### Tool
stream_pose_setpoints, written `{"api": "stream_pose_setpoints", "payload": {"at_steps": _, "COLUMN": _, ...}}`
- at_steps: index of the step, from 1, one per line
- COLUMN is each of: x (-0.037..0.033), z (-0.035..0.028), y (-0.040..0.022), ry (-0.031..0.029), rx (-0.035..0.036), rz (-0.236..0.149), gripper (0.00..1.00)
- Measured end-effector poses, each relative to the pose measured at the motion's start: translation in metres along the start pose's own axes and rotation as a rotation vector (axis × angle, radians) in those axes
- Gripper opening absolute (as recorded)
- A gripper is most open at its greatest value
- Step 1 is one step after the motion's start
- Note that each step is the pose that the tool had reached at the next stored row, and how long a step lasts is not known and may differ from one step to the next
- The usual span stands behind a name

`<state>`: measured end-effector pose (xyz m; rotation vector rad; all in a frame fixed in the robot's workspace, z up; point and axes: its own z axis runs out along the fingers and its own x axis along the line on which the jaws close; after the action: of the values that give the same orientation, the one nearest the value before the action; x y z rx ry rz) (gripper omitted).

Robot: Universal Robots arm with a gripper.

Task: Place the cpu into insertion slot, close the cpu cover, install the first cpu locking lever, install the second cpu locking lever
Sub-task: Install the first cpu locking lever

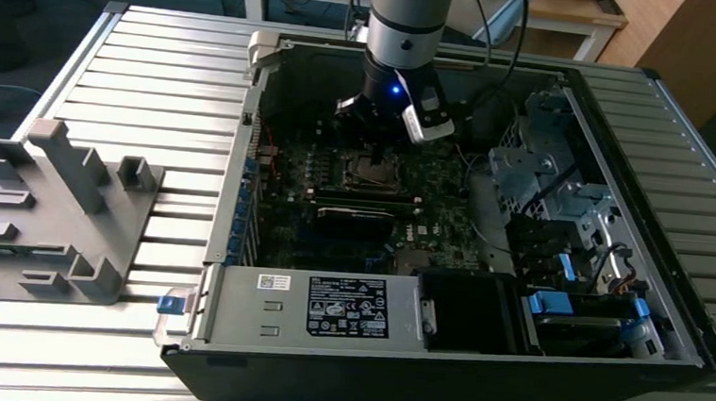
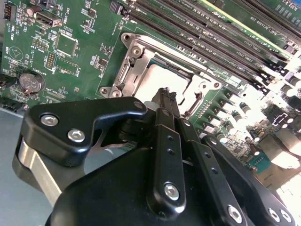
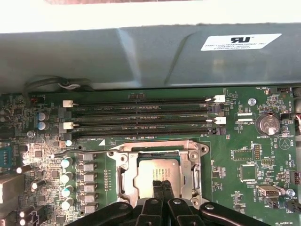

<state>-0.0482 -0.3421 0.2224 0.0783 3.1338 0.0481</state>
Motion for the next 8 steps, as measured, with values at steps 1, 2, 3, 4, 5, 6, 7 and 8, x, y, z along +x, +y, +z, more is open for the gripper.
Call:
{"api": "stream_pose_setpoints", "payload": {"at_steps": 1, "x": 0.0, "z": -0.0007, "y": 0.0, "ry": 0.0, "rx": 0.0, "rz": 0.0, "gripper": 0.11}}
{"api": "stream_pose_setpoints", "payload": {"at_steps": 2, "x": 0.0, "z": -0.0015, "y": 0.0001, "ry": 0.0, "rx": 0.0, "rz": 0.0, "gripper": 0.11}}
{"api": "stream_pose_setpoints", "payload": {"at_steps": 3, "x": 0.0, "z": -0.0023, "y": 0.0001, "ry": 0.0, "rx": 0.0, "rz": 0.0, "gripper": 0.11}}
{"api": "stream_pose_setpoints", "payload": {"at_steps": 4, "x": 0.0, "z": -0.0031, "y": 0.0001, "ry": 0.0, "rx": 0.0, "rz": 0.0, "gripper": 0.11}}
{"api": "stream_pose_setpoints", "payload": {"at_steps": 5, "x": 0.0, "z": -0.0042, "y": 0.0001, "ry": 0.0, "rx": 0.0, "rz": 0.0, "gripper": 0.11}}
{"api": "stream_pose_setpoints", "payload": {"at_steps": 6, "x": 0.0, "z": -0.0055, "y": 0.0002, "ry": 0.0, "rx": 0.0, "rz": 0.0, "gripper": 0.11}}
{"api": "stream_pose_setpoints", "payload": {"at_steps": 7, "x": 0.0, "z": -0.0068, "y": 0.0002, "ry": 0.0, "rx": 0.0, "rz": 0.0, "gripper": 0.11}}
{"api": "stream_pose_setpoints", "payload": {"at_steps": 8, "x": 0.0, "z": -0.0081, "y": 0.0003, "ry": -0.0001, "rx": -0.0001, "rz": 0.0, "gripper": 0.11}}
